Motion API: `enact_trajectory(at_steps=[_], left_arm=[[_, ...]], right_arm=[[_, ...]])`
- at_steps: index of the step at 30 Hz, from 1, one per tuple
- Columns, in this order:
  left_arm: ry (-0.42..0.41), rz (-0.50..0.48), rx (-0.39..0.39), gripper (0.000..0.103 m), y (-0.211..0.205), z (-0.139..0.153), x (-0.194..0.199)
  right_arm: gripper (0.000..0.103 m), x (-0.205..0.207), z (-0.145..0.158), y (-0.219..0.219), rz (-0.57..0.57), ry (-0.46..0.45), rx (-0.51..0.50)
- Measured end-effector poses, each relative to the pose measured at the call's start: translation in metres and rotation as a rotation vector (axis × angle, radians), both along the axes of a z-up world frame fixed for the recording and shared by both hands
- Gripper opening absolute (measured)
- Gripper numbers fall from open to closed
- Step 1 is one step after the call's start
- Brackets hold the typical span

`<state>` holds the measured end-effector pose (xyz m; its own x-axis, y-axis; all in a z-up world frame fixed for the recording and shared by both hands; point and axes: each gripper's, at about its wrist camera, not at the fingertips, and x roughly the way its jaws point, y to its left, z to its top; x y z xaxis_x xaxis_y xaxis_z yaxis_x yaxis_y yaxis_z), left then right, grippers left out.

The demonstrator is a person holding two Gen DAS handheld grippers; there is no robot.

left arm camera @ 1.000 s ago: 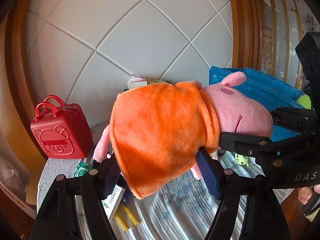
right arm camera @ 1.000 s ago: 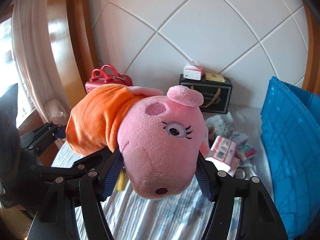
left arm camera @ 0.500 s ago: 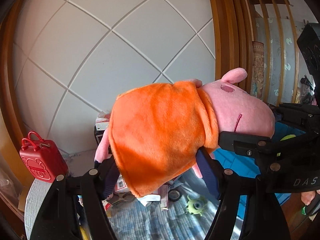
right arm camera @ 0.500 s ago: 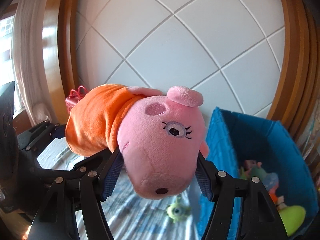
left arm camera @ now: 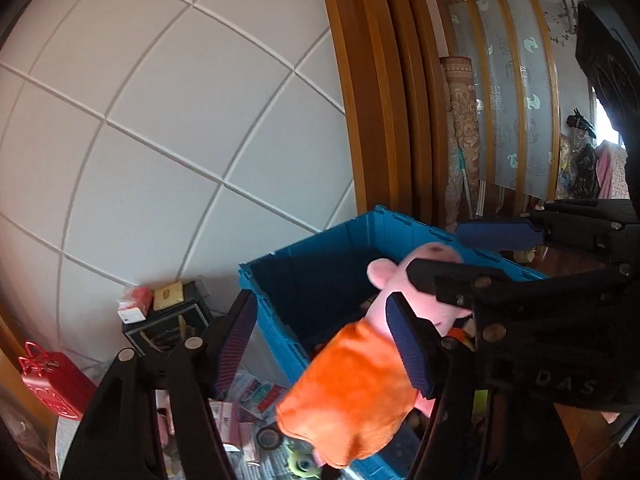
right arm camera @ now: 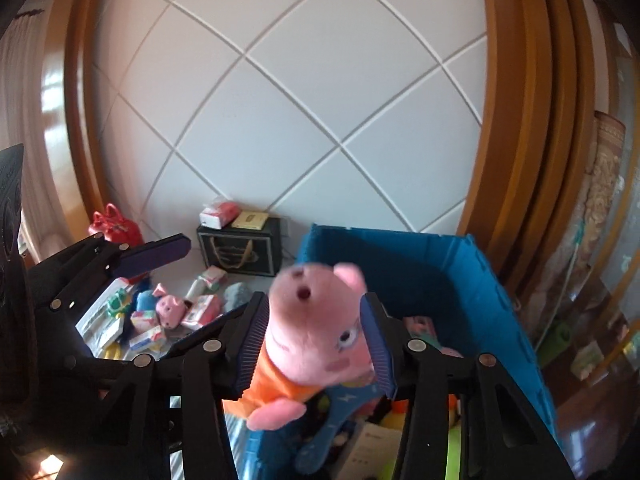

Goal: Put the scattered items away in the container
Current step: 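Lift the pig plush with both tools and carry it over the crate, then open both tools to drop the pig plush into the crate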

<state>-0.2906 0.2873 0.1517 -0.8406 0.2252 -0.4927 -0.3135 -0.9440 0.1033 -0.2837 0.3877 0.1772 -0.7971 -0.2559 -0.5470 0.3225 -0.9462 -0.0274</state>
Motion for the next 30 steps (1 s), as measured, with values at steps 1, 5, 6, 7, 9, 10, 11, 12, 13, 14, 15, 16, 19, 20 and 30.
enact_trajectory(at_steps=[1, 5, 6, 7, 9, 10, 11, 12, 13, 14, 15, 16, 19, 20, 30], left_arm=[[-0.048, -0.005, 0.009, 0.066, 0.010, -0.006, -0.013], [-0.134, -0.004, 0.002, 0.066, 0.050, -0.032, -0.044], [-0.156, -0.003, -0.007, 0.066, 0.058, -0.039, -0.050], [-0.178, -0.002, -0.029, 0.066, 0.067, -0.047, -0.055], [-0.215, 0.001, -0.051, 0.066, 0.076, -0.062, -0.059], [-0.245, -0.002, -0.050, 0.066, 0.079, -0.070, -0.060], [-0.283, -0.002, -0.052, 0.066, 0.083, -0.078, -0.062], [-0.324, 0.004, -0.056, 0.066, 0.086, -0.088, -0.065], [-0.363, 0.013, -0.066, 0.066, 0.088, -0.097, -0.066], [-0.397, 0.027, -0.081, 0.066, 0.089, -0.105, -0.066], [-0.427, 0.040, -0.092, 0.066, 0.089, -0.112, -0.065], [-0.449, 0.048, -0.097, 0.066, 0.087, -0.118, -0.063], [-0.461, 0.062, -0.098, 0.066, 0.083, -0.125, -0.048], [-0.457, 0.065, -0.089, 0.066, 0.080, -0.125, -0.041], [-0.330, 0.085, -0.006, 0.069, 0.070, -0.123, 0.037]], right_arm=[[0.046, -0.012, -0.003, 0.014, -0.056, -0.021, 0.012], [0.046, -0.053, -0.025, 0.064, -0.103, -0.103, -0.011], [0.046, -0.063, -0.033, 0.072, -0.105, -0.121, -0.005], [0.046, -0.073, -0.041, 0.080, -0.107, -0.146, 0.001], [0.046, -0.085, -0.057, 0.094, -0.109, -0.196, 0.017], [0.047, -0.090, -0.066, 0.100, -0.111, -0.220, 0.026], [0.048, -0.096, -0.074, 0.106, -0.111, -0.245, 0.031], [0.051, -0.099, -0.082, 0.110, -0.108, -0.269, 0.036], [0.053, -0.101, -0.091, 0.115, -0.106, -0.291, 0.046], [0.054, -0.099, -0.098, 0.119, -0.102, -0.309, 0.058], [0.054, -0.097, -0.105, 0.122, -0.095, -0.323, 0.068], [0.055, -0.095, -0.111, 0.125, -0.086, -0.336, 0.073], [0.068, -0.081, -0.122, 0.130, -0.058, -0.353, 0.085], [0.074, -0.078, -0.126, 0.131, -0.045, -0.350, 0.087], [0.103, -0.016, -0.141, 0.147, 0.009, -0.272, 0.037]])
